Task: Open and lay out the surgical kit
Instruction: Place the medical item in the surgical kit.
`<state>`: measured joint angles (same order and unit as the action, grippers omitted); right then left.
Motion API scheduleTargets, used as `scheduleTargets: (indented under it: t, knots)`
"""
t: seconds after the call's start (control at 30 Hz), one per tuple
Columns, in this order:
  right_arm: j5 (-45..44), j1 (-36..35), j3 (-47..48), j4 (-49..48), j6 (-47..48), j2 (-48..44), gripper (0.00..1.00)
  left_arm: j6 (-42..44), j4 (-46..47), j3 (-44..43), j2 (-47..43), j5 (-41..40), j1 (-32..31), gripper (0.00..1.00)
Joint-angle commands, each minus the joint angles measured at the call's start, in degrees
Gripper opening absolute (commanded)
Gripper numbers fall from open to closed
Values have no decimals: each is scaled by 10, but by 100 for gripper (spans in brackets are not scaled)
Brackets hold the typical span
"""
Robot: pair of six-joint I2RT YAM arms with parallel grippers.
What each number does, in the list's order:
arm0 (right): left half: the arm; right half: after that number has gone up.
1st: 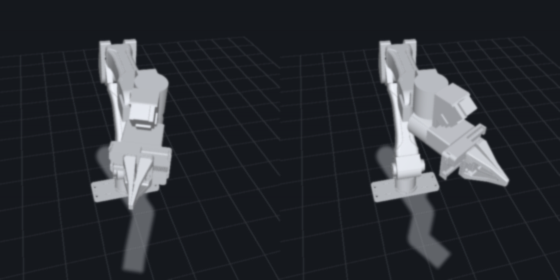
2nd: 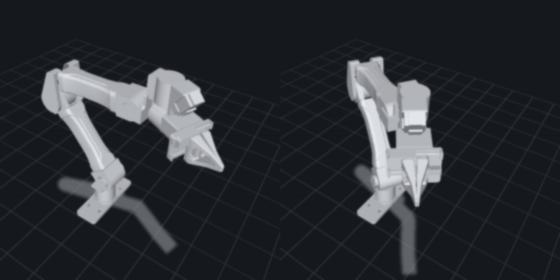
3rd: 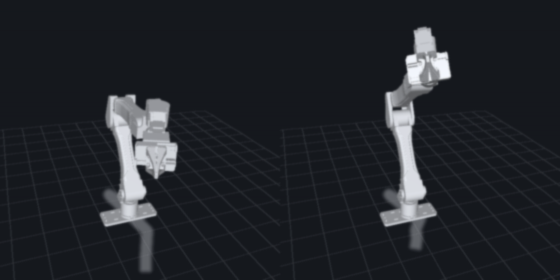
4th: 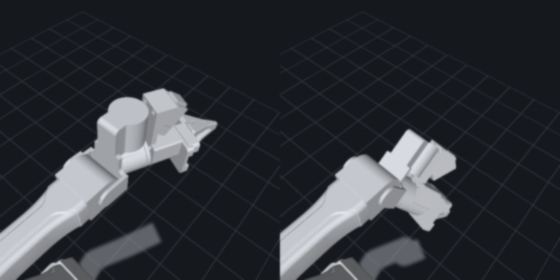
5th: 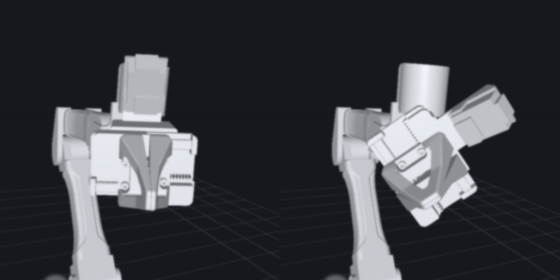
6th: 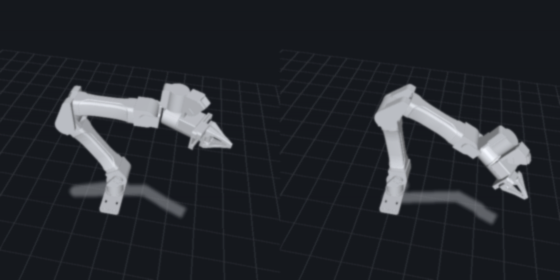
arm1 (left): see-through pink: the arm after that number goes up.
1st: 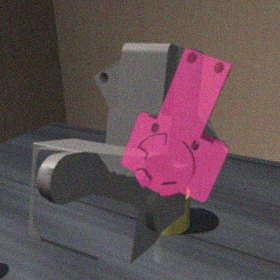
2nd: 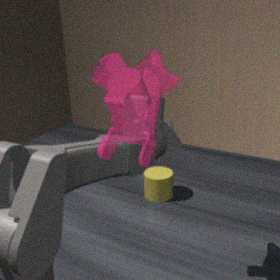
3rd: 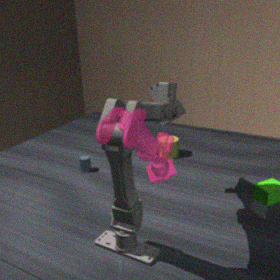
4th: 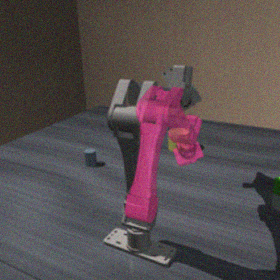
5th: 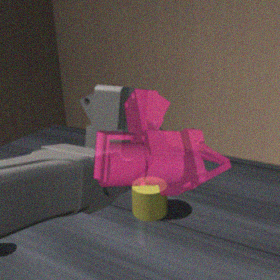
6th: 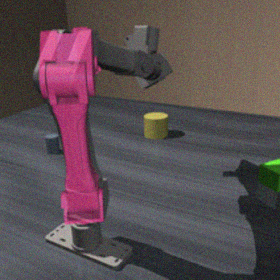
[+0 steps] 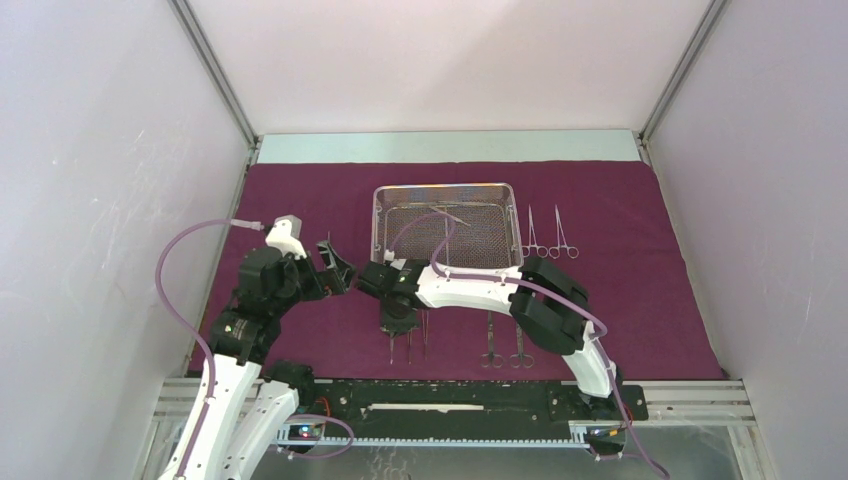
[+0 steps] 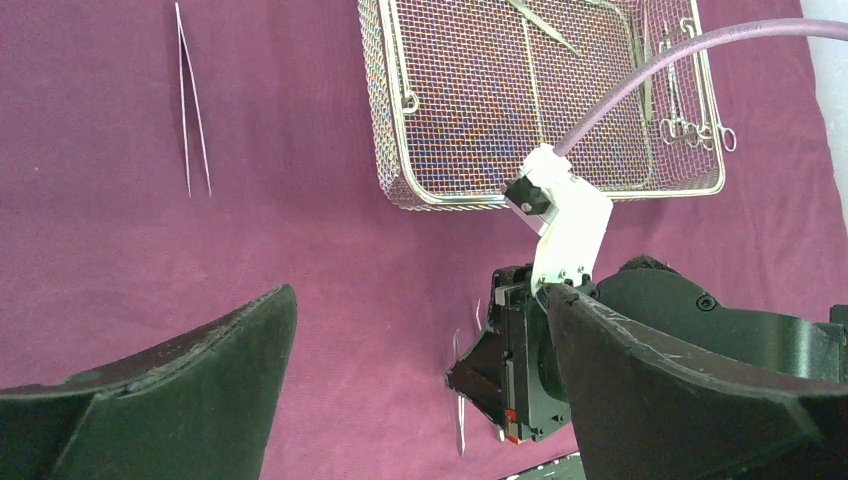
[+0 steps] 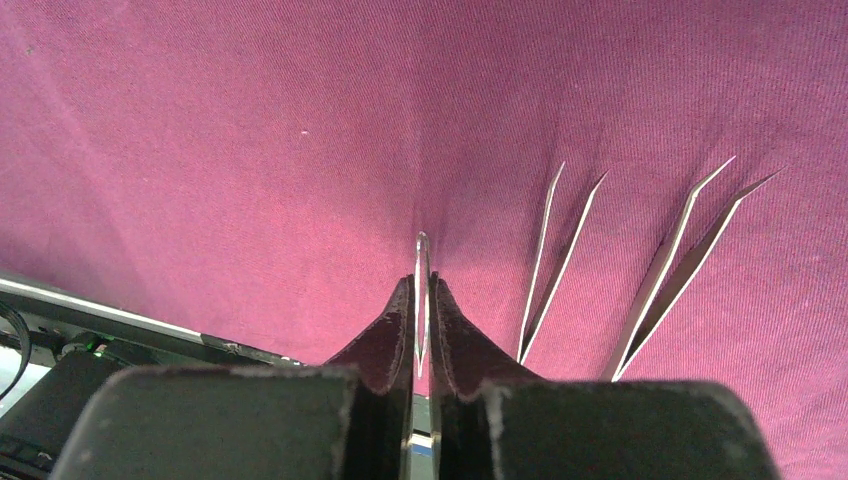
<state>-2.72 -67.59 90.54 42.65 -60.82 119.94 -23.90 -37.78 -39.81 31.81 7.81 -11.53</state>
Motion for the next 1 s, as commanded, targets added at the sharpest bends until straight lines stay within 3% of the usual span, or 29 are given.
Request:
scheduleTargets:
  t: [0.0,0.17,0.43,0.8,0.97]
  knots:
    - [-9,-3,21,10,-5,7,9,14,18,-5,-2,9,3,100]
    - [-8,-3,21,10,-6,7,14,14,18,-5,-2,11,3,100]
    - [-6,-3,20,9,-9,6,28,14,19,-5,-3,13,3,100]
    - [-11,-3,21,12,-9,-1,30,15,20,-5,-4,15,3,100]
    - [-25,-3,20,13,-2,-23,42,15,20,-5,-2,15,3,100]
